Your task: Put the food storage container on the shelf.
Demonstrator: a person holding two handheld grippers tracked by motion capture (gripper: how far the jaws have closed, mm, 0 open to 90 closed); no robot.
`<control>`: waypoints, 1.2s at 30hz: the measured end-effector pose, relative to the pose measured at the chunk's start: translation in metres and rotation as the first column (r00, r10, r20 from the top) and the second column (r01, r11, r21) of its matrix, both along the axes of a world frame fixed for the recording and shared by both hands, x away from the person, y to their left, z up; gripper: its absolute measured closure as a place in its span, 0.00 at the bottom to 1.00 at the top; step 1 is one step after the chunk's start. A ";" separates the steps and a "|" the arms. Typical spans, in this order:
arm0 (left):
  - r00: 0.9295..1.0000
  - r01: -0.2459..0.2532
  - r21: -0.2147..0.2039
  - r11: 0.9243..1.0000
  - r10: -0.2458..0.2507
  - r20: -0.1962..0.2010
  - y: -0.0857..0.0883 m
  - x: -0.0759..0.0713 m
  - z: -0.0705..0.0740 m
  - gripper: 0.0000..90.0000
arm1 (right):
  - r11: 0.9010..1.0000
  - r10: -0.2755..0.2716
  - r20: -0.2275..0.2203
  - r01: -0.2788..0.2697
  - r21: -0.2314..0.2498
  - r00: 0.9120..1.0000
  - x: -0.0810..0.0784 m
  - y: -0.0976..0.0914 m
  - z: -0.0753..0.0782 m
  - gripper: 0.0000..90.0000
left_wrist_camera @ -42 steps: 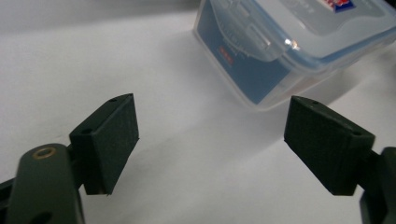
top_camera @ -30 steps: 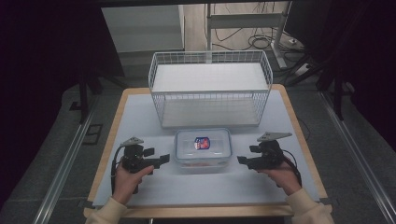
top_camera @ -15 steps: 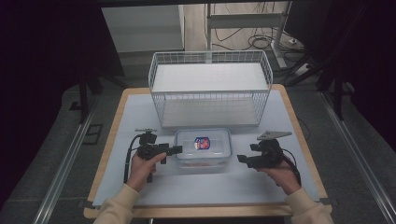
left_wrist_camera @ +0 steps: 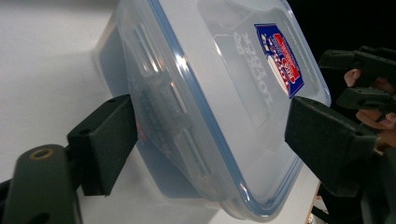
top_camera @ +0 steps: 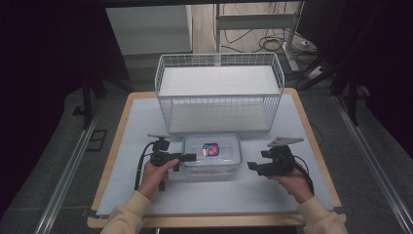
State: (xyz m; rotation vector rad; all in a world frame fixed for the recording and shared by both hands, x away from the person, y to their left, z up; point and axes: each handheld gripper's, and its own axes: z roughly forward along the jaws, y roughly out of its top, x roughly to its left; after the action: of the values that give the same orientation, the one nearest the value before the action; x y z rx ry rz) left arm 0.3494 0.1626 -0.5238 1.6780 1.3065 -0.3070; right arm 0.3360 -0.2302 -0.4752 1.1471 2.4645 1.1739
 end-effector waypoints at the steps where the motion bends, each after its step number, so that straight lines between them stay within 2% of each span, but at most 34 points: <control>1: 1.000 0.003 0.004 1.000 -0.003 0.000 0.000 0.000 -0.001 0.20 | 1.000 0.000 0.000 0.000 0.000 1.000 0.000 0.000 0.000 0.26; 11: 1.000 -0.017 -0.011 1.000 0.017 0.006 0.001 -0.001 0.000 0.25 | 1.000 0.000 -0.001 0.001 0.004 1.000 0.001 0.000 0.000 0.26; 18: 1.000 -0.018 -0.012 1.000 0.018 0.006 0.001 -0.001 0.000 0.25 | 0.999 0.005 -0.013 -0.005 0.032 1.000 0.006 0.005 0.004 0.26; 27: 1.000 -0.018 -0.010 1.000 0.018 0.009 0.001 -0.001 0.000 0.25 | 0.996 0.016 -0.079 -0.010 0.084 0.997 0.029 0.021 0.004 0.24; 33: 1.000 -0.018 -0.010 1.000 0.018 0.011 0.001 -0.001 0.000 0.25 | 0.994 0.015 -0.151 0.001 0.109 0.988 0.045 0.032 -0.007 0.23; 36: 1.000 -0.017 -0.009 1.000 0.018 0.011 0.001 -0.001 0.000 0.25 | 0.994 0.017 -0.172 0.003 0.112 0.985 0.049 0.034 -0.009 0.22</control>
State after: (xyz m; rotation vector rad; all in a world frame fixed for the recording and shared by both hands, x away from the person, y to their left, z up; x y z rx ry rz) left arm 0.3482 0.1637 -0.5242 1.6576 1.3088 -0.2921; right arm 0.3845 -0.1962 -0.4846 1.3242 2.5583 1.2796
